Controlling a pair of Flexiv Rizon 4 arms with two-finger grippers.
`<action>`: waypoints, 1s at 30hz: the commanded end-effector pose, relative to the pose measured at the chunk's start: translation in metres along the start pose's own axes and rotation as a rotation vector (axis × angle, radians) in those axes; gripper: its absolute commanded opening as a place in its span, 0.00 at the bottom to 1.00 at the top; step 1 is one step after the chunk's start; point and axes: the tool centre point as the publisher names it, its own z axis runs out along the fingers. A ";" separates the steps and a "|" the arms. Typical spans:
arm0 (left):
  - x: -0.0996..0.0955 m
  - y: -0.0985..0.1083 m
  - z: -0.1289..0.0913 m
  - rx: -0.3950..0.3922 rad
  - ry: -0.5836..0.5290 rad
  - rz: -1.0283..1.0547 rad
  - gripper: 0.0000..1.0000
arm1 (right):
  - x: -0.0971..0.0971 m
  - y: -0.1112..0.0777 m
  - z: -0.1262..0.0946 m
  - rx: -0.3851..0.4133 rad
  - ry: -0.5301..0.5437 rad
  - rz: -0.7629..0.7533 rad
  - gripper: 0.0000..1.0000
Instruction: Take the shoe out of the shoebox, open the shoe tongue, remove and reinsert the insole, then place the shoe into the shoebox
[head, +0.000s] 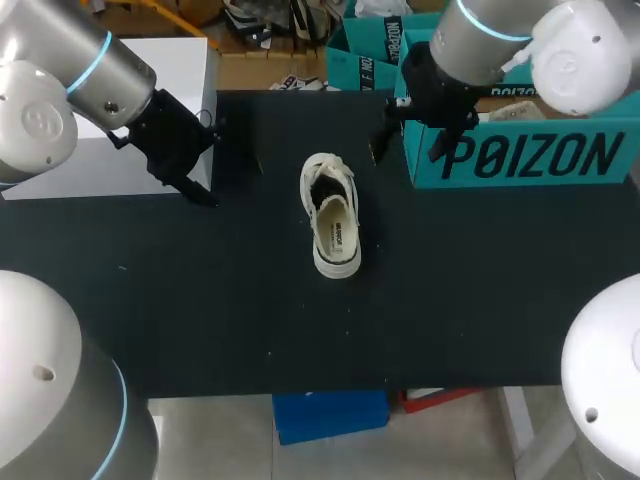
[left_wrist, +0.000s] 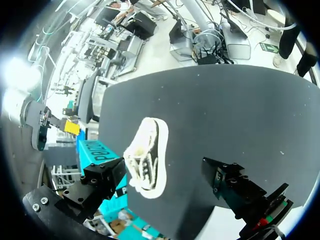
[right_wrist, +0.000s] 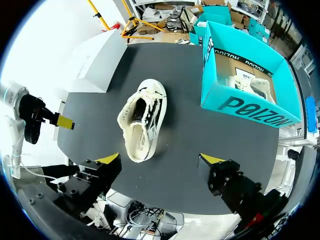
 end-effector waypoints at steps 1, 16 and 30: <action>0.001 -0.001 0.001 -0.005 -0.003 0.003 1.00 | 0.005 0.009 0.004 0.090 -0.181 0.001 1.00; 0.001 -0.001 0.001 -0.005 -0.003 0.003 1.00 | 0.008 0.019 0.008 0.107 -0.206 -0.041 1.00; 0.001 -0.001 0.001 -0.005 -0.003 0.003 1.00 | 0.014 0.029 0.039 0.165 -0.254 -0.049 1.00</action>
